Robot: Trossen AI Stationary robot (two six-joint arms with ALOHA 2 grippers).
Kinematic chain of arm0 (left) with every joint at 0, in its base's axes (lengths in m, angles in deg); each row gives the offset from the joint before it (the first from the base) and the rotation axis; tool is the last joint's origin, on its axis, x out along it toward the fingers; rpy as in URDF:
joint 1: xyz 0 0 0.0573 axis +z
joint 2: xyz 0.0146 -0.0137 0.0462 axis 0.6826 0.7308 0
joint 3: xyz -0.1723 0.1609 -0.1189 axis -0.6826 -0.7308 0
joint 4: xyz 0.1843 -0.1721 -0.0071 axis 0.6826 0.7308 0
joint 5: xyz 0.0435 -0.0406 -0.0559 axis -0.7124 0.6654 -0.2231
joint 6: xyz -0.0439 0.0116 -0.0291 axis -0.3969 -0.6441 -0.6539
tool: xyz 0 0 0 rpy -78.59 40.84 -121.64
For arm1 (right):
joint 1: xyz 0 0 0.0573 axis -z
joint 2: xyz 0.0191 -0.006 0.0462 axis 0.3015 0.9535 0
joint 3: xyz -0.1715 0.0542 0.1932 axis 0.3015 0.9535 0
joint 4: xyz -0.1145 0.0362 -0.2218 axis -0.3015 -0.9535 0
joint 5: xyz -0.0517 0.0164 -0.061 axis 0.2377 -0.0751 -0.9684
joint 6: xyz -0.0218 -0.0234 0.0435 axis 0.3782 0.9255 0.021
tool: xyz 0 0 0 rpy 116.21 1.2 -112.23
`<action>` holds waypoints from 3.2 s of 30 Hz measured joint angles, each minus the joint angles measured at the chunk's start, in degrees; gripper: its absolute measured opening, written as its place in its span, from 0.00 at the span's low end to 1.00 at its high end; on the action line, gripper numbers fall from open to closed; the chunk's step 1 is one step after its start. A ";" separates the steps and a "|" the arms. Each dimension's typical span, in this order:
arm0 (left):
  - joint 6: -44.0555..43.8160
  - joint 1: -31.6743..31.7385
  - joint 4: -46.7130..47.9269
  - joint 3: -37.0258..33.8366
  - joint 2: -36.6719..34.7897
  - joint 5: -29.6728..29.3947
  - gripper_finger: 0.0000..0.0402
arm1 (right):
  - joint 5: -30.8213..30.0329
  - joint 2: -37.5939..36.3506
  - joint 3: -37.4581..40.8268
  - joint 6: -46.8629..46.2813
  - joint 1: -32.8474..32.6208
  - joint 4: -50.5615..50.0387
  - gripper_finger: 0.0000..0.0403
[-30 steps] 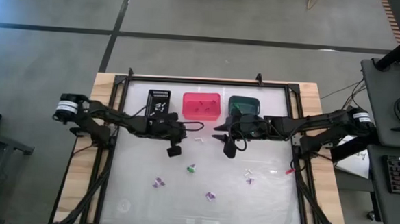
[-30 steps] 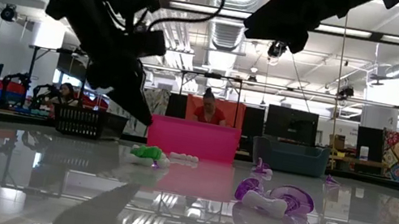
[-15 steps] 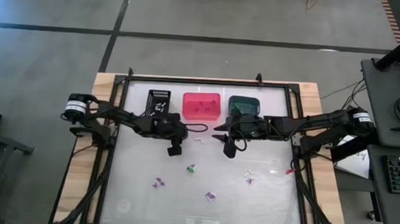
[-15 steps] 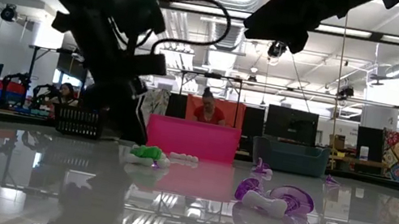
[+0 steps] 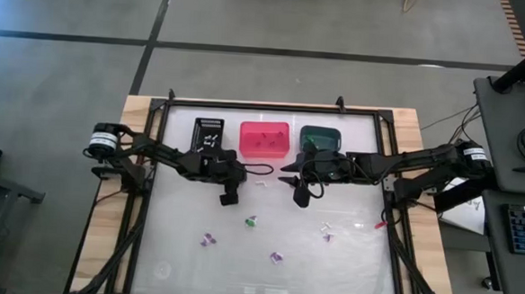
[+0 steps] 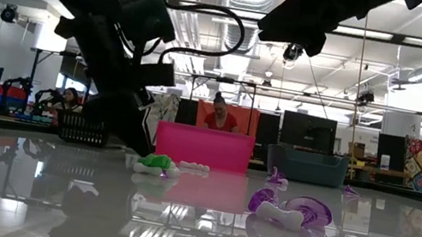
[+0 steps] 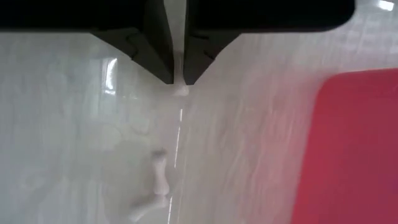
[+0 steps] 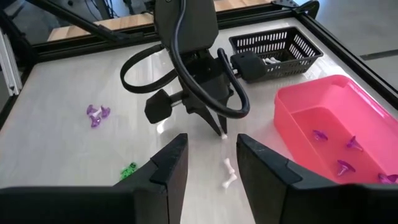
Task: Sort Halloween decoration
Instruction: Put the white bone toy into the black bin, then put the purple hat toy into the pink bin
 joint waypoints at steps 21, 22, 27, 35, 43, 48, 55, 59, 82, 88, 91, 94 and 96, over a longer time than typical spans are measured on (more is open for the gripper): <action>-5.38 4.39 20.27 0.17 -29.47 0.79 0.00 | -0.04 0.00 0.00 0.02 0.01 0.03 0.32; -7.07 5.43 22.03 0.17 -31.11 -1.62 0.00 | -0.05 0.00 0.00 0.02 0.01 0.04 0.32; -14.77 12.77 29.32 -0.02 -34.58 -7.63 0.00 | -0.07 0.02 0.00 0.07 0.01 0.11 0.31; -20.32 23.83 29.21 -0.87 -29.69 -7.62 0.00 | -0.07 0.02 0.01 -0.52 0.01 0.11 0.31; -17.55 25.63 26.07 -0.85 -23.47 -9.05 0.00 | -0.09 0.02 0.02 -1.03 0.01 0.13 0.31; -18.16 25.71 26.23 -0.83 -21.67 -13.50 0.05 | -0.07 0.02 0.02 -2.65 0.01 0.11 0.31; -18.24 25.66 26.22 -0.80 -21.90 -13.59 0.17 | -0.03 0.02 0.02 -6.68 0.01 -0.52 0.31; -17.94 25.35 26.22 -0.79 -22.73 -13.59 0.20 | 0.00 0.02 0.02 -9.66 0.01 -0.86 0.31; -18.92 2.94 11.59 -0.79 -34.50 -9.50 0.22 | 0.46 6.33 -2.01 -26.08 4.67 -20.31 0.31; -19.14 1.60 11.01 -0.79 -34.51 -9.65 0.22 | -0.05 16.37 -10.17 -24.02 4.67 -33.67 0.30; -19.12 1.60 11.06 -0.79 -34.40 -9.67 0.22 | -0.96 20.78 -14.06 -22.48 4.60 -36.54 0.30; -19.01 1.60 11.23 -0.79 -34.29 -9.67 0.22 | -0.92 24.25 -16.99 -21.71 4.54 -38.82 0.28; -18.96 1.60 11.29 -0.79 -34.29 -9.67 0.22 | -0.90 25.89 -18.56 -21.41 4.54 -40.22 0.26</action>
